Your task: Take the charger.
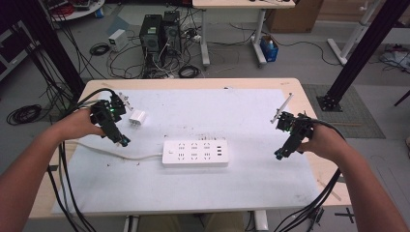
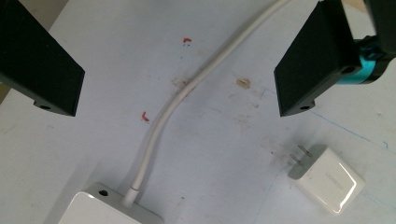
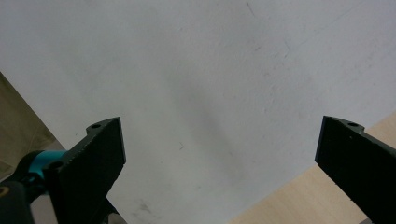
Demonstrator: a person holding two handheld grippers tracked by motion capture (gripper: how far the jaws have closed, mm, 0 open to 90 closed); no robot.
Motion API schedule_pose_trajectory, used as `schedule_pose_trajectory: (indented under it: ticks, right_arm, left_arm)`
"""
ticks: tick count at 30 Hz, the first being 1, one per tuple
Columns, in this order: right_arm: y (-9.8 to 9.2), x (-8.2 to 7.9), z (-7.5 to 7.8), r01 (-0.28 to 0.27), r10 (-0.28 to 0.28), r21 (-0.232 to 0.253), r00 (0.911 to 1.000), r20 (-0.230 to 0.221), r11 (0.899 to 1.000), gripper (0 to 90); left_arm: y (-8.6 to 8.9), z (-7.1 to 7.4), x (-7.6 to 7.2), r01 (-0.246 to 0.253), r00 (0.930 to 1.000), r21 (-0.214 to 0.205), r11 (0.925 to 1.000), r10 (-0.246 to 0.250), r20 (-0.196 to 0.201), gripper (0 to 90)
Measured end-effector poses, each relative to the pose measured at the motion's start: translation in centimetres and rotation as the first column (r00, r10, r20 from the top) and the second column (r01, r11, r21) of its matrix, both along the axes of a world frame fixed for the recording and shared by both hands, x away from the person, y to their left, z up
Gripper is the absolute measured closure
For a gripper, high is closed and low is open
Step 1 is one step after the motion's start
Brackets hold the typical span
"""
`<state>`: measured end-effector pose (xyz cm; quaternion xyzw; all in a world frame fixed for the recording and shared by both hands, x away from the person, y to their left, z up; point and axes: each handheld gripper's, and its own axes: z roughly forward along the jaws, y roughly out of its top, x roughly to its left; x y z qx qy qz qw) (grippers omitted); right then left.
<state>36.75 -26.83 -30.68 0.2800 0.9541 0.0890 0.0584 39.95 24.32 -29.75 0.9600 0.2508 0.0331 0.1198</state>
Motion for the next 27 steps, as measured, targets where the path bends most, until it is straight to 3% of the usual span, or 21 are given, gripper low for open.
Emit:
schedule_pose_trajectory:
  ticks: [10, 14, 18, 21, 25, 27]
  right_arm:
    - [0.2, -0.5, 0.6, -0.01, 0.01, -0.016, 0.9998, 0.015, 1.0, 1.0]
    - [0.4, -0.6, 0.8, -0.009, 0.009, -0.019, 0.9998, 0.018, 1.0, 1.0]
    - [0.4, -0.5, 1.0, -0.006, 0.006, -0.016, 0.9995, 0.03, 1.0, 1.0]
    - [0.4, -0.5, 1.1, 0.001, -0.001, -0.017, 0.9992, 0.04, 1.0, 1.0]
    - [0.4, -0.4, 0.9, 0.015, -0.014, -0.018, 0.9992, 0.036, 1.0, 1.0]
    - [0.4, -0.3, 0.8, 0.015, -0.014, -0.021, 0.9993, 0.035, 1.0, 1.0]
  left_arm:
    - [0.2, 0.5, -0.4, -0.013, 0.9997, -0.015, 0.9998, 0.013, 0.018, 1.6]
    - [0.3, 0.7, 0.0, -0.084, 0.9954, -0.014, 0.9963, 0.085, 0.044, 1.7]
    - [0.3, 0.7, 0.7, -0.177, 0.9825, -0.035, 0.9836, 0.179, 0.052, 1.7]
    - [0.4, 0.8, 1.4, -0.256, 0.9643, -0.076, 0.9636, 0.26, 0.049, 1.7]
    - [0.6, 0.7, 2.6, -0.341, 0.937, -0.093, 0.9354, 0.346, 0.046, 1.7]
    - [0.6, 0.7, 2.6, -0.341, 0.937, -0.093, 0.9354, 0.346, 0.046, 1.7]
